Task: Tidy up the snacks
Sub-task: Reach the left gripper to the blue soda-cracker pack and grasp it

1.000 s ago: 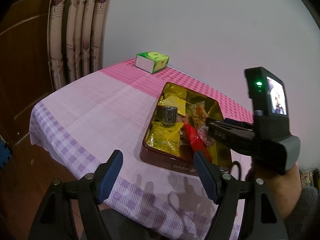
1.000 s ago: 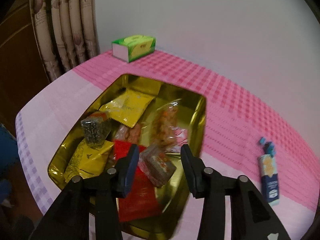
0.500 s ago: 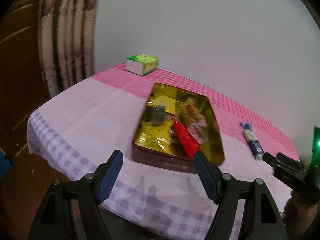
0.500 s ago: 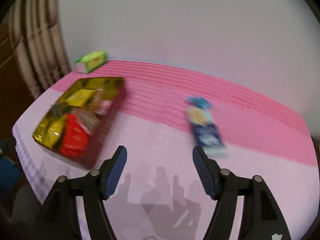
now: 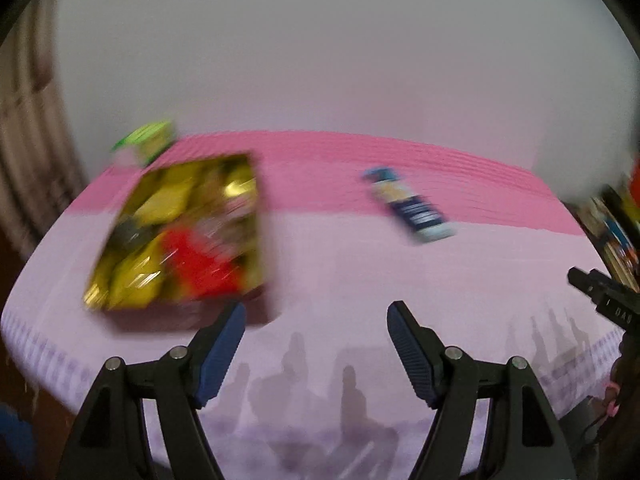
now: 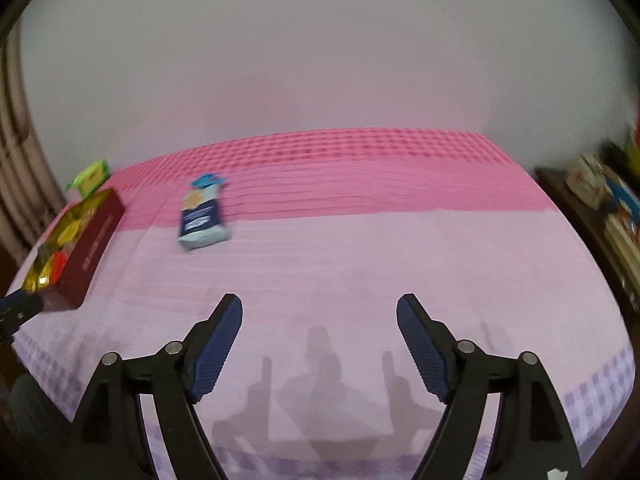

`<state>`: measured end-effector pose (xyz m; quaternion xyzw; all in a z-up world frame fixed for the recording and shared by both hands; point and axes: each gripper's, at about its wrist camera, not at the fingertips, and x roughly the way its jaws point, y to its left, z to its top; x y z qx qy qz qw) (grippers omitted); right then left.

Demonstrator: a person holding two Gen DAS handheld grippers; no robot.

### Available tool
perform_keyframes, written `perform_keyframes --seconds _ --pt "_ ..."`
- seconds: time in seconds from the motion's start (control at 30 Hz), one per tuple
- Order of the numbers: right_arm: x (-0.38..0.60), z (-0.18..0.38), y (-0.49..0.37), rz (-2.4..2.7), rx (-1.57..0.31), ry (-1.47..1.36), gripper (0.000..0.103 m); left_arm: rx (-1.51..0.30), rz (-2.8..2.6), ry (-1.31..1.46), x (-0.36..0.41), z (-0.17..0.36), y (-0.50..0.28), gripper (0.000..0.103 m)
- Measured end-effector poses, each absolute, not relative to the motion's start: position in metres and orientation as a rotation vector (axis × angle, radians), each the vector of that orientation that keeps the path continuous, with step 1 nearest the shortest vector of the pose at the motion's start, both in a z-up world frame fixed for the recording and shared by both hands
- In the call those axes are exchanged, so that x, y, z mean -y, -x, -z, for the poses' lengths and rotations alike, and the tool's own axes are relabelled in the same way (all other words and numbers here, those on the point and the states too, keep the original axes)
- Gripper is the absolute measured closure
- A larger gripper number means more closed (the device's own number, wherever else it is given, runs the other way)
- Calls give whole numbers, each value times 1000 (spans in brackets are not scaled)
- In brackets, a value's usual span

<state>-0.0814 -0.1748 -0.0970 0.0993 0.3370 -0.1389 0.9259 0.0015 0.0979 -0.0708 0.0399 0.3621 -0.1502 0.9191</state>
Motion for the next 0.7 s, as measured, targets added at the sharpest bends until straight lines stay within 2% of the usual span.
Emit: perform_keyframes --seconds 0.13,0.33,0.7 --pt "207 92 85 302 -691 -310 25 -766 383 -96 -22 71 -33 28" --pt "233 71 98 303 -611 -396 21 -817 300 -76 48 94 -95 28" --pt "239 62 101 231 -574 -472 20 -872 111 -109 72 135 -171 28"
